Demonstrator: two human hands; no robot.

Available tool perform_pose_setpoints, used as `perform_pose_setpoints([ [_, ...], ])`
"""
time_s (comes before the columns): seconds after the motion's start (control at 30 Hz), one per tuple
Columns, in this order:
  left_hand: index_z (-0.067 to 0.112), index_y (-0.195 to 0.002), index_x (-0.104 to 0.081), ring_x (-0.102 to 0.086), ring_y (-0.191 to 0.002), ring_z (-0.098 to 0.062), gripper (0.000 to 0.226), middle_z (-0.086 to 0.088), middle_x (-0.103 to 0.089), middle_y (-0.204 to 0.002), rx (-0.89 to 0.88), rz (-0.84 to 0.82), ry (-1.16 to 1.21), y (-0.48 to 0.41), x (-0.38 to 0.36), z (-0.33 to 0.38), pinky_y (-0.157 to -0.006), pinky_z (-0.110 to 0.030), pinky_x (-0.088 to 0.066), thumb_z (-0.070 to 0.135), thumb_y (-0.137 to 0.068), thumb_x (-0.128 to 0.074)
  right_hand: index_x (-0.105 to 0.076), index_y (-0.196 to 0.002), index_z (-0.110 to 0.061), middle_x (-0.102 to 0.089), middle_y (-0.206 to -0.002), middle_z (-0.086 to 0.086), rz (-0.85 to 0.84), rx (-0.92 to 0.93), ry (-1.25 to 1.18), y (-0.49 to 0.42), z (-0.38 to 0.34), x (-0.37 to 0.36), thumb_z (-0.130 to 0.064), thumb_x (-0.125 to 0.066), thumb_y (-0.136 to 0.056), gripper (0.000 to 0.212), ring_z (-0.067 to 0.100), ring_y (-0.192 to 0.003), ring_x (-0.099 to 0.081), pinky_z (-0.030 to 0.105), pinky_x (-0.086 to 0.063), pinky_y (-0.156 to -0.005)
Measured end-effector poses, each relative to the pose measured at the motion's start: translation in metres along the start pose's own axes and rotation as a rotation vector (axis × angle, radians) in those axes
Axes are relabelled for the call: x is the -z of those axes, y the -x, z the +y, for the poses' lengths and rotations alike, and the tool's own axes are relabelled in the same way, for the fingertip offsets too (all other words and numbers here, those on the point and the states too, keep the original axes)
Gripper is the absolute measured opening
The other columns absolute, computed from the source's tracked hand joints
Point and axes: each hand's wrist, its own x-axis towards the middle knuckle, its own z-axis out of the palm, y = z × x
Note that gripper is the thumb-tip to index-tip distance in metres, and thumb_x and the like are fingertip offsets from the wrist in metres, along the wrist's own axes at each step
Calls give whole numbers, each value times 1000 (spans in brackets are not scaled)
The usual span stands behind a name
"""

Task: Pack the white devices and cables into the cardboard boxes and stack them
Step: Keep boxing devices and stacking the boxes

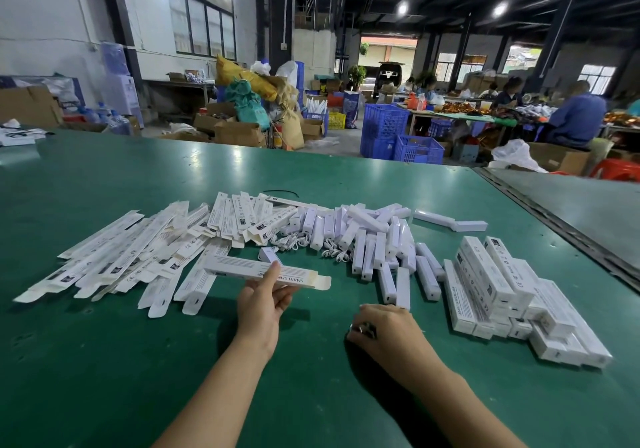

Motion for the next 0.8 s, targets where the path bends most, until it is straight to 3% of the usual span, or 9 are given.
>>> perform_pose_setpoints([
  [0.1, 12, -99, -61, -68, -64, -14, 7, -7, -71, -79, 1, -3, -2, 1, -1, 1, -55, -21, -51, 18, -97, -62, -57, -108, -28, -63, -101, -9, -31, -127, -84, 0, 1, 1, -38, -74, -84, 31, 10, -89, -54, 21, -41, -76],
  [0.23, 14, -95, -60, -68, -61, -13, 5, -5, -71, -76, 10, -16, -24, 4, -4, 0, -58, -23, -50, 17, -97, -62, -60, -117, -26, -68, -105, -5, -2, -117, -130, 1, -1, 1, -30, -72, -87, 33, 11, -95, -62, 24, -50, -87],
  [0.4, 12, -94, -58, -71, -67, -15, 7, -2, -74, -74, 4, -67, -84, 12, -8, -5, -59, -24, -54, 16, -96, -64, -75, -109, -18, -69, -102, -16, 233, -29, -315, 5, -8, 3, -15, -77, -84, 25, -14, -86, -61, 0, -42, -81],
  [0.47, 11, -98, -60, -73, -71, -15, 7, -4, -77, -81, -12, -102, -125, 15, -11, -8, -61, -24, -56, 16, -95, -64, -77, -106, -19, -68, -102, -17, 295, -35, -403, 6, -12, 5, -12, -78, -82, 25, -8, -88, -63, 5, -46, -80],
  [0.6, 8, -105, -63, -75, -86, -20, 13, -11, -78, -95, -29, -204, -172, 24, -17, -13, -65, -24, -58, 16, -95, -64, -74, -95, -30, -72, -81, -16, 314, -262, -653, 6, -17, 10, -14, -83, -76, 27, -2, -76, -66, 10, -50, -68],
  [0.7, 10, -104, -64, -75, -88, -21, 12, -11, -77, -96, -29, -265, -188, 30, -19, -15, -66, -24, -58, 16, -94, -64, -74, -80, -22, -72, -73, -11, 316, -343, -782, 5, -15, 11, -14, -85, -73, 15, -1, -62, -62, 11, -46, -58],
  [0.8, 9, -105, -63, -74, -88, -22, 13, -12, -77, -96, -26, -281, -214, 32, -20, -15, -67, -25, -57, 14, -94, -64, -77, -79, -20, -74, -74, -7, 303, -381, -854, 5, -12, 13, -18, -83, -76, 8, 2, -66, -65, 16, -50, -63],
])
